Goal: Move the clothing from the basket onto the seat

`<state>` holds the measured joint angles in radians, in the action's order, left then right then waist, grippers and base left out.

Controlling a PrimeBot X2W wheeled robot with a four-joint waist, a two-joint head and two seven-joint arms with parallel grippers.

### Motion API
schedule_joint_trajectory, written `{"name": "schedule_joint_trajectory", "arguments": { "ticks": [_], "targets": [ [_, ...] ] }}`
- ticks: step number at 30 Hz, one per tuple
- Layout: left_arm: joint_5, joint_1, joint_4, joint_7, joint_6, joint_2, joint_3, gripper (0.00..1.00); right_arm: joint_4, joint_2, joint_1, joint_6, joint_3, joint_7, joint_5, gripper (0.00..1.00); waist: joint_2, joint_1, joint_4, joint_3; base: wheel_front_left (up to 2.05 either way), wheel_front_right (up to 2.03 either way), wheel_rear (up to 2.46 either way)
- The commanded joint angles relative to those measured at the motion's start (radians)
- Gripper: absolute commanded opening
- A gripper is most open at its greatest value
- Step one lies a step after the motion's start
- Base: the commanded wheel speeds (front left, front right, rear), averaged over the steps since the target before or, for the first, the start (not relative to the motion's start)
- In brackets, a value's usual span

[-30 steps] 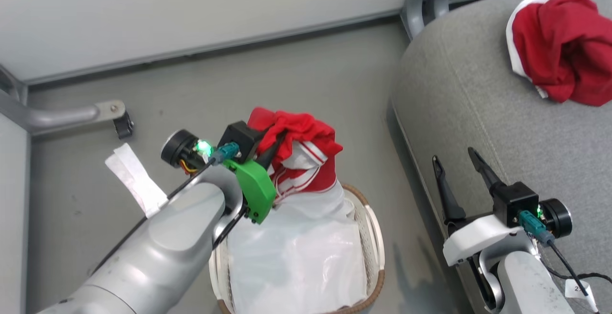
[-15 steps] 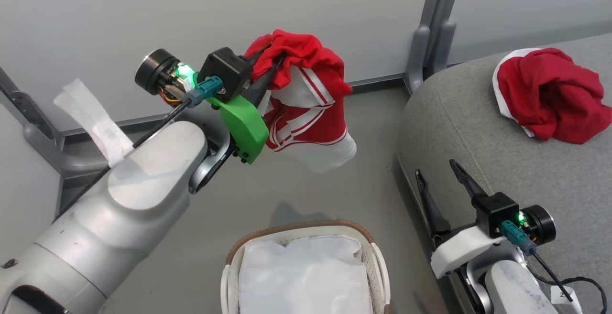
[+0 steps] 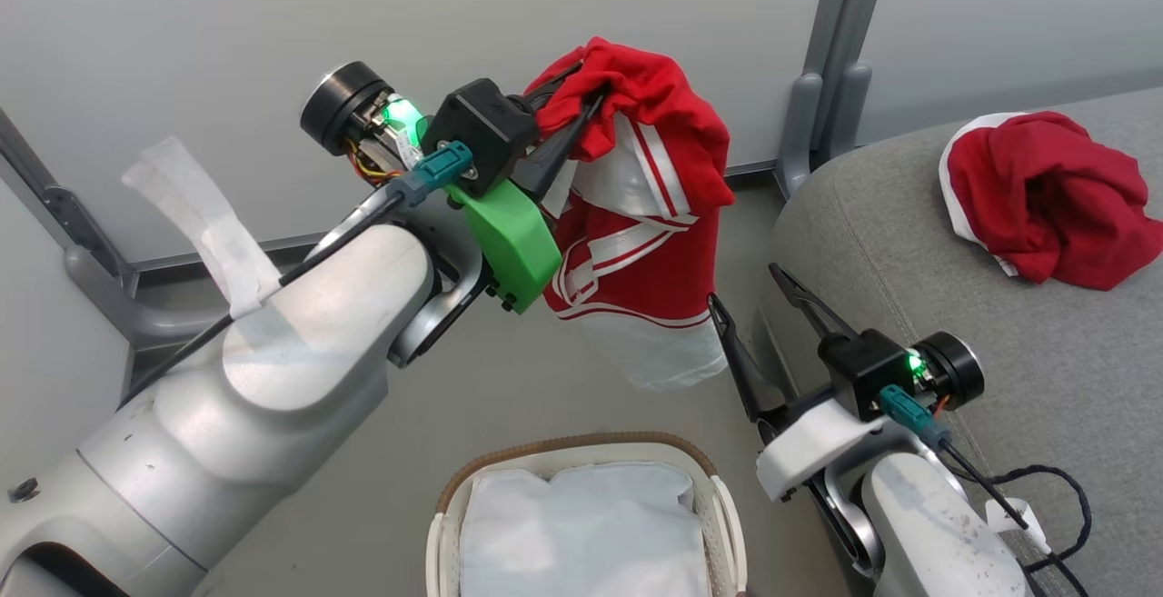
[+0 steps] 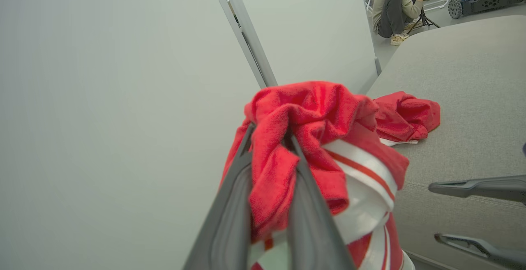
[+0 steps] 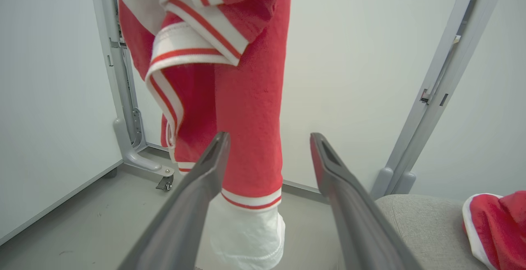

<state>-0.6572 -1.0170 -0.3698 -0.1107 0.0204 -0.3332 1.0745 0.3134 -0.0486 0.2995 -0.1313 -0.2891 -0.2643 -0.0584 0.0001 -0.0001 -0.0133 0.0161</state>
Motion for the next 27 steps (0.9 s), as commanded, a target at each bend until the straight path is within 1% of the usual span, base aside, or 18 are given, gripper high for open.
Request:
{"name": "schedule_joint_trajectory", "arguments": {
  "ticks": [1,9,12,21,22,23,24,25,26,27],
  "targets": [
    [0.011,-0.004,0.018,0.003,-0.007,0.000,0.004,0.00,0.009,-0.003,0.026,0.001,-0.004,0.000,0.016,1.00,-0.0001,0.0001,0.005,0.003,0.00,0.00,0.00],
    [0.018,-0.003,0.084,0.015,-0.023,0.003,0.017,0.00,0.113,-0.003,0.145,0.001,0.007,0.000,0.099,1.00,-0.0001,0.0001,0.027,0.001,0.00,0.00,0.00],
    [0.021,-0.003,0.102,0.015,-0.023,0.005,0.024,0.00,0.153,-0.003,0.183,0.001,-0.009,0.000,0.115,1.00,-0.0001,0.0001,0.035,-0.002,0.00,0.00,0.00],
    [0.021,0.002,0.150,0.019,-0.026,0.015,0.042,0.00,0.233,-0.010,0.305,0.001,-0.135,0.000,0.048,1.00,-0.0001,0.0001,0.053,-0.009,0.00,0.00,0.00],
    [0.015,0.007,0.153,0.019,-0.028,0.015,0.040,0.00,0.238,-0.011,0.317,0.001,-0.144,0.000,0.041,0.47,-0.0001,0.0001,0.055,-0.010,0.00,0.00,0.00],
    [0.011,0.013,0.154,0.017,-0.030,0.014,0.039,0.00,0.242,-0.013,0.325,0.001,-0.151,0.000,0.035,0.38,-0.0001,0.0001,0.057,-0.012,0.00,0.00,0.00],
    [0.005,0.021,0.154,0.016,-0.032,0.010,0.037,0.00,0.245,-0.015,0.333,0.001,-0.157,0.000,0.028,0.24,-0.0001,0.0001,0.058,-0.013,0.00,0.00,0.00],
    [0.001,0.029,0.152,0.014,-0.034,0.007,0.036,0.00,0.248,-0.017,0.339,0.001,-0.161,0.000,0.024,0.14,-0.0001,0.0001,0.059,-0.014,0.00,0.00,0.00],
    [-0.007,0.039,0.149,0.012,-0.037,0.004,0.034,0.00,0.248,-0.019,0.345,0.001,-0.165,0.000,0.019,0.00,-0.0001,0.0001,0.061,-0.016,0.00,0.00,0.00],
    [-0.012,0.046,0.145,0.010,-0.040,0.001,0.031,0.00,0.248,-0.021,0.348,0.001,-0.166,0.000,0.018,0.00,-0.0001,0.0001,0.061,-0.017,0.00,0.00,0.00]
  ]
}}
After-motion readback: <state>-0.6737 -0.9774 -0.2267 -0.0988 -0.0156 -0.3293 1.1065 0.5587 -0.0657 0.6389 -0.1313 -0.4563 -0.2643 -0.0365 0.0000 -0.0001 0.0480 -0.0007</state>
